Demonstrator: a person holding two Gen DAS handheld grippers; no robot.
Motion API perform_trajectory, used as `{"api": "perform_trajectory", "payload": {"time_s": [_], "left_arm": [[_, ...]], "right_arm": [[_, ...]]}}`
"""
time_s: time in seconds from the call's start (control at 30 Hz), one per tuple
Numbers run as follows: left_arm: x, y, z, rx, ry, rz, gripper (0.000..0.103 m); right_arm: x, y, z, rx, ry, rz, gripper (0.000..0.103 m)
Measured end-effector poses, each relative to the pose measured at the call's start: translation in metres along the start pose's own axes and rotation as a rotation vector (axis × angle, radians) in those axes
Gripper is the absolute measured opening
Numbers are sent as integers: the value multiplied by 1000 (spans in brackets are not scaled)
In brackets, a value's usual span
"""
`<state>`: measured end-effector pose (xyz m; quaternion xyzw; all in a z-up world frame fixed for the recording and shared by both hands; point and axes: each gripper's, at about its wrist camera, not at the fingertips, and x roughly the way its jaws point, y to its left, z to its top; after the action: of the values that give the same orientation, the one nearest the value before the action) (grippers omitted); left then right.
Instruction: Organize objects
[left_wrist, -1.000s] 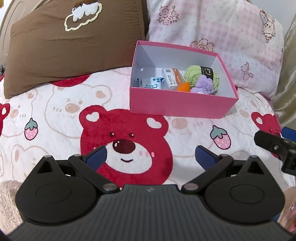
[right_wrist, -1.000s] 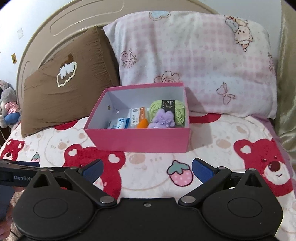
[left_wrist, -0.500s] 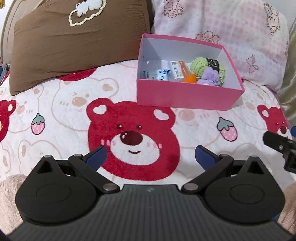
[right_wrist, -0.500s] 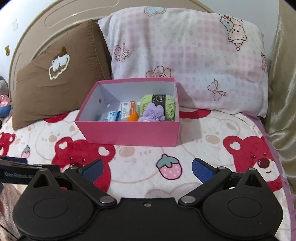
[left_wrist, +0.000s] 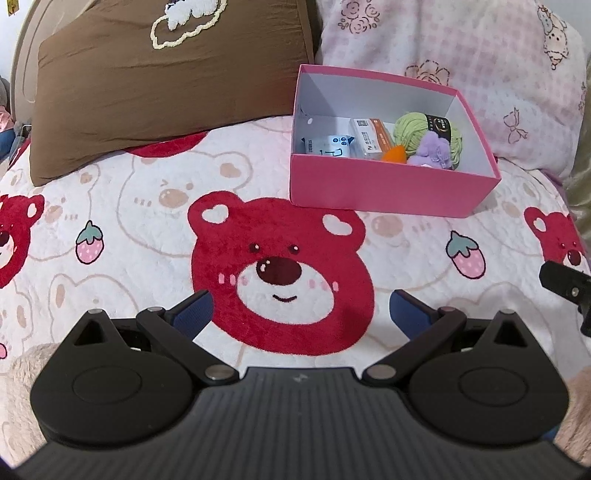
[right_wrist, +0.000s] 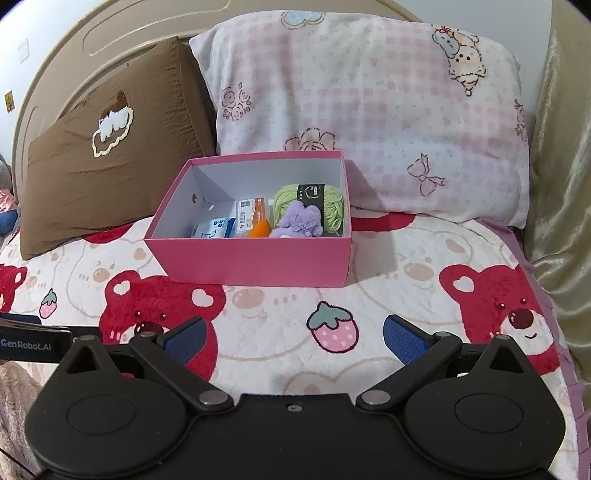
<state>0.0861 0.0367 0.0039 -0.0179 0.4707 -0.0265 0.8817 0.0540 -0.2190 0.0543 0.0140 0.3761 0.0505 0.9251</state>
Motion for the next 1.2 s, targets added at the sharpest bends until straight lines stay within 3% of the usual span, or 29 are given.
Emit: {"api": "perform_trajectory", "payload": {"time_s": [0.6, 1.2], "left_arm": [[1, -6, 2, 16, 6, 70, 103], [0, -16, -1, 60, 3, 75, 103]], "right_arm": [[6, -3, 0, -3, 25, -7, 103], [12, -9, -1, -5, 39, -15, 103]]}}
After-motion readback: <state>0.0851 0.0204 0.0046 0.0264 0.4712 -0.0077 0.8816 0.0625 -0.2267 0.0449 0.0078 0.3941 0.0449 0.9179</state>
